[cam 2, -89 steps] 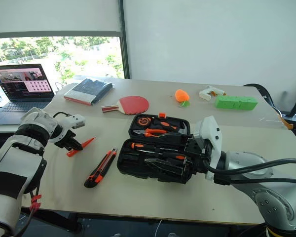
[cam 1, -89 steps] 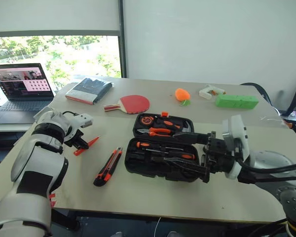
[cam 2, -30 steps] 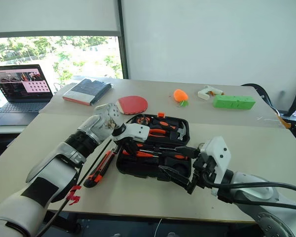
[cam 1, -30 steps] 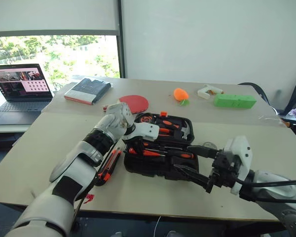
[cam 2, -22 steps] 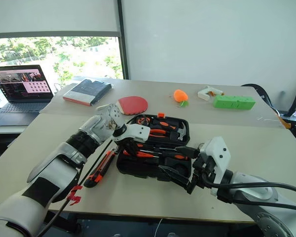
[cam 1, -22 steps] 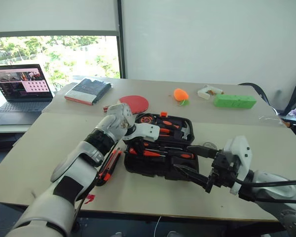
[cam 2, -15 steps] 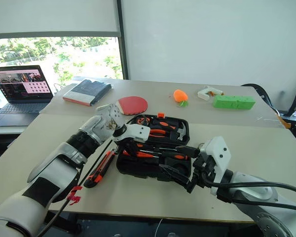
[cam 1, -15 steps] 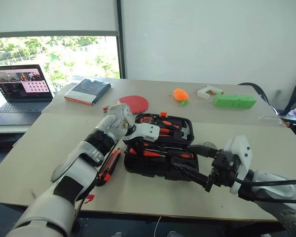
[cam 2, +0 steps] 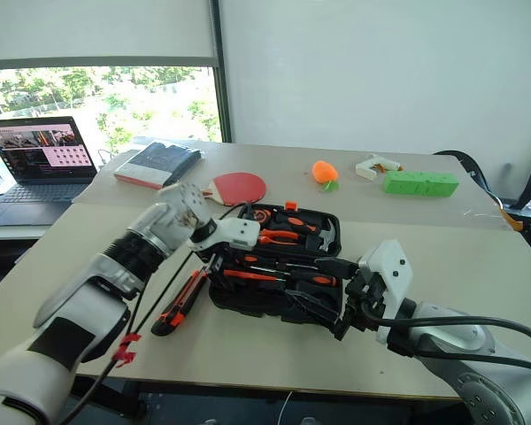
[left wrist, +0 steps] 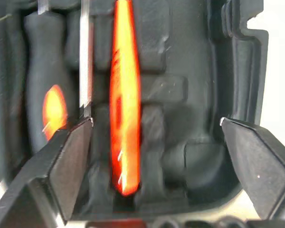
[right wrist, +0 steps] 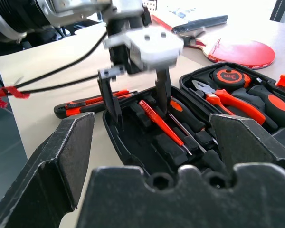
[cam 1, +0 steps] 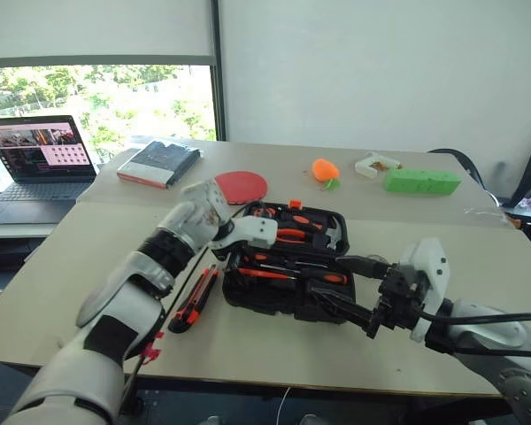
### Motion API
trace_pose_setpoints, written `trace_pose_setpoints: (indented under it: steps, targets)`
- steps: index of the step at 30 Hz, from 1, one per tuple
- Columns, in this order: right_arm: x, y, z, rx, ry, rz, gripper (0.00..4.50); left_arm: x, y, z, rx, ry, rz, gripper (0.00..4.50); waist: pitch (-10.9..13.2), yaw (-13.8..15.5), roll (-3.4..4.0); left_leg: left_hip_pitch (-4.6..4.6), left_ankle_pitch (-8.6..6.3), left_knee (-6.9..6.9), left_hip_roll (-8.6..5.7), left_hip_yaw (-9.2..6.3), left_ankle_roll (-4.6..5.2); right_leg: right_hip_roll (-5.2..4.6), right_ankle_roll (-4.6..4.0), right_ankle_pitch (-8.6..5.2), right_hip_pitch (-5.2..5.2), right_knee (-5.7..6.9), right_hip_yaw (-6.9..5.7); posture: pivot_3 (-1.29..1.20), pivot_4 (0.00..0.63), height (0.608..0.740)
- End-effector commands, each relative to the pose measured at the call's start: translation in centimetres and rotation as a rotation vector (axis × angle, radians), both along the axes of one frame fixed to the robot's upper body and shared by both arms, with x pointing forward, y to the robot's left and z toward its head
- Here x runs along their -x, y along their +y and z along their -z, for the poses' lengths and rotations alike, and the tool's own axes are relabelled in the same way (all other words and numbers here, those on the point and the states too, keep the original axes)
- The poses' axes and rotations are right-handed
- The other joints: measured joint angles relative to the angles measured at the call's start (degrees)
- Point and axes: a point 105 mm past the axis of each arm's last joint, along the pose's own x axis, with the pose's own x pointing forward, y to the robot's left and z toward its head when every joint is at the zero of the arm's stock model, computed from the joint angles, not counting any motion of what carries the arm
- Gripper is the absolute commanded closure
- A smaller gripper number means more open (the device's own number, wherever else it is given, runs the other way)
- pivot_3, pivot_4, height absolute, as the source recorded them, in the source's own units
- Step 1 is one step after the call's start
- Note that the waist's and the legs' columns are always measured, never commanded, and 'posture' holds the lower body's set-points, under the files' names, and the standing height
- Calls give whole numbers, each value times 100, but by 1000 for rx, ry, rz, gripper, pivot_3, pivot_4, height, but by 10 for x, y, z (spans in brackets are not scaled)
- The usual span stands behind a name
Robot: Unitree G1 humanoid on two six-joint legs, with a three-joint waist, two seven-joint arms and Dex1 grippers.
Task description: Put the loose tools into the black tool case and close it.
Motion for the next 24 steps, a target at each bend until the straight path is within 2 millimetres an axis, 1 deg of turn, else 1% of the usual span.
trace_pose_setpoints:
  steps: [1, 2, 3, 4, 5, 6, 9, 10, 11, 13, 18, 24]
  targets:
    - [1, 1, -11, -2, -59, -14, 0, 3, -8, -24, 42, -53, 46, 24, 0, 18, 0, 0, 0, 0, 0, 0, 0, 0, 0, 0, 0, -1, 0, 0, 150, 736]
    - [1, 1, -11, -1, -58, -15, 0, 3, -8, -25, 43, -53, 46, 561, 0, 25, 0, 0, 0, 0, -1, 0, 0, -1, 1, -1, 1, -2, 0, 0, 150, 736]
    - [1, 1, -11, 0, -58, -16, 0, 2, -8, -24, 42, -50, 45, 760, 0, 32, 0, 0, 0, 0, -1, 0, 0, -1, 1, -1, 2, -3, 0, 0, 150, 736]
    - [1, 0, -11, 0, -58, -17, 0, 2, -8, -23, 42, -48, 44, 1258, 0, 35, 0, 0, 0, 0, -2, 1, 0, -1, 1, -1, 2, -3, 0, 0, 150, 736]
    - [1, 1, -11, 1, -57, -18, 0, 1, -9, -20, 42, -50, 46, 1508, 0, 36, 0, -2, 0, 1, -2, 1, 0, -1, 1, -1, 1, -3, 0, 0, 150, 736]
    - [1, 1, -10, 2, -56, -20, 0, 0, -10, -17, 41, -52, 44, 1973, 0, 39, 0, -1, 0, 1, -2, 1, 0, -1, 1, -1, 1, -3, 0, 0, 150, 736]
    - [1, 1, -10, 6, -54, -23, 0, -2, -13, -10, 45, -57, 39, 3124, 0, 50, 0, -1, 0, 1, -3, 2, 0, -1, 1, -1, 2, -3, 0, 0, 150, 736]
    - [1, 2, -9, 10, -52, -25, 0, -4, -17, -7, 53, -62, 33, 3439, 0, 50, 0, -2, 0, 1, -3, 2, 0, -1, 2, -1, 1, -3, 0, 0, 150, 736]
    - [1, 2, -8, 13, -50, -26, 0, -6, -19, -5, 59, -64, 29, 3863, 0, 51, 0, -2, 0, 2, -3, 2, 0, -1, 2, 0, 1, -3, 0, 0, 150, 736]
    - [2, 2, -7, 15, -47, -28, 0, -5, -23, -1, 66, -57, 31, 4442, 0, 58, 0, -2, 0, 2, -3, 1, 0, -1, 2, -1, 1, -3, 0, 0, 150, 736]
    - [3, 3, -7, 17, -43, -30, 0, -8, -26, 7, 51, -65, 31, 4442, 0, 63, 0, -2, 0, 2, -3, 2, 1, 0, 1, 0, 1, -3, 0, 0, 150, 736]
    - [4, 3, -6, 18, -40, -32, 0, -8, -28, 10, 45, -59, 26, 4442, 0, 65, 0, -2, 0, 2, -3, 1, 1, 0, 2, 0, 1, -3, 0, 0, 150, 736]
